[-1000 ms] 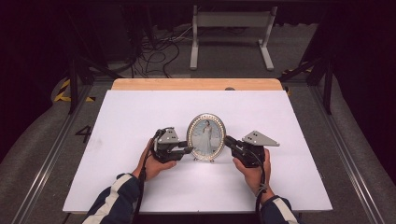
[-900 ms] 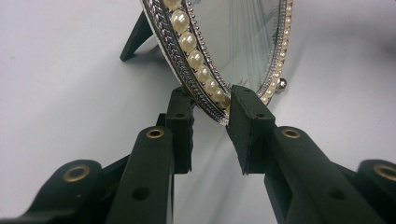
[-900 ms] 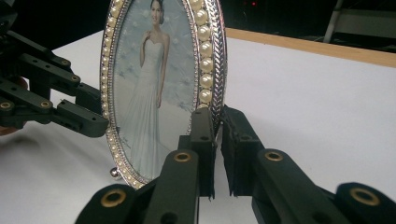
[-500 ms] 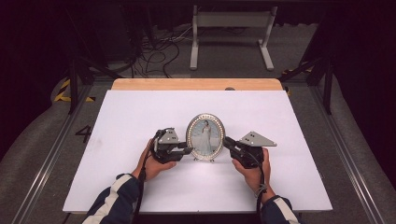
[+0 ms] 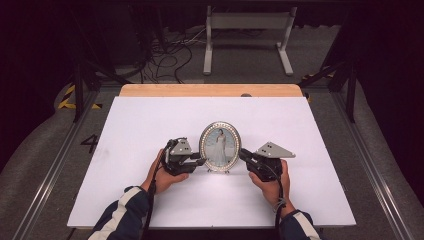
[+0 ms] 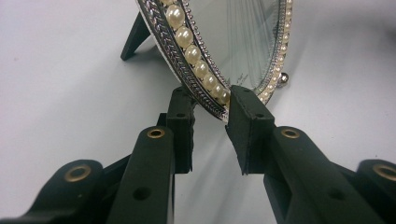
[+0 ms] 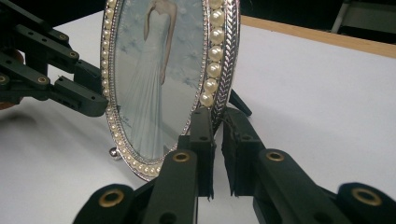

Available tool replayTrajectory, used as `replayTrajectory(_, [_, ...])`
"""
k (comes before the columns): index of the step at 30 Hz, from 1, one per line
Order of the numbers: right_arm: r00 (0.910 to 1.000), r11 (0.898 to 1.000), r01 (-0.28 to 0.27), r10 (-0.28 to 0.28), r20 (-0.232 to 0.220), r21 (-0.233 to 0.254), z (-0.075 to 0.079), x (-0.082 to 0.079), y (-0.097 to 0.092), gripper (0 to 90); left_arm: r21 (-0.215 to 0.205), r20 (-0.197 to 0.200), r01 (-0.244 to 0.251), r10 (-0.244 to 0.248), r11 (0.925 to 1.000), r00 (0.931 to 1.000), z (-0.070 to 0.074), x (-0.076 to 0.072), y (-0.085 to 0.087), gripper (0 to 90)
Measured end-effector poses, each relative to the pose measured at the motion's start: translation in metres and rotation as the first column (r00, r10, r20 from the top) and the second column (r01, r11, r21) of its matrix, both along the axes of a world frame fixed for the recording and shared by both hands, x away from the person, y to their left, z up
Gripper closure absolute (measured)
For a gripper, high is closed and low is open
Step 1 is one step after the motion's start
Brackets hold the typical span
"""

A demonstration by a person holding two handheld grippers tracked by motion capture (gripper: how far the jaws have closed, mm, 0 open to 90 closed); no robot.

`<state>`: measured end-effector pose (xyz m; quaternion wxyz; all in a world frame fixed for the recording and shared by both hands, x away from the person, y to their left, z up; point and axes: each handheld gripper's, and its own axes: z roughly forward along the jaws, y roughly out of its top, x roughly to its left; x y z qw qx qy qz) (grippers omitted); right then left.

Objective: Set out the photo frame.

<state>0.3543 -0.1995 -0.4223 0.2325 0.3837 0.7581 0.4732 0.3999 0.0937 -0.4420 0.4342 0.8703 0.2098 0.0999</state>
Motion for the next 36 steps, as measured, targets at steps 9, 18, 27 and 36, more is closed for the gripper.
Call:
replayTrajectory(9, [0.9999, 1.000, -0.012, 0.012, -0.005, -0.026, 0.001, 0.000, 0.000, 82.0, 0.008, 0.013, 0.000, 0.000, 1.0000, 0.9999, 0.000, -0.001, -0.001, 71.3])
replayTrajectory(18, [0.9999, 0.997, -0.013, 0.014, 0.001, -0.071, 0.001, 0.000, 0.001, 80.5, 0.001, 0.036, -0.007, 0.007, 1.0000, 0.9993, 0.004, -0.003, 0.002, 69.6])
replayTrajectory(27, [0.9994, 0.995, -0.033, 0.032, -0.011, -0.097, 0.000, 0.000, 0.002, 78.7, 0.000, 0.074, -0.022, 0.022, 0.9998, 0.9970, 0.010, -0.008, 0.007, 69.0])
replayTrajectory(36, [0.9993, 0.994, -0.036, 0.035, -0.013, -0.104, 0.001, 0.001, 0.002, 79.8, 0.001, 0.070, -0.023, 0.023, 0.9997, 0.9973, 0.009, -0.007, 0.006, 69.7])
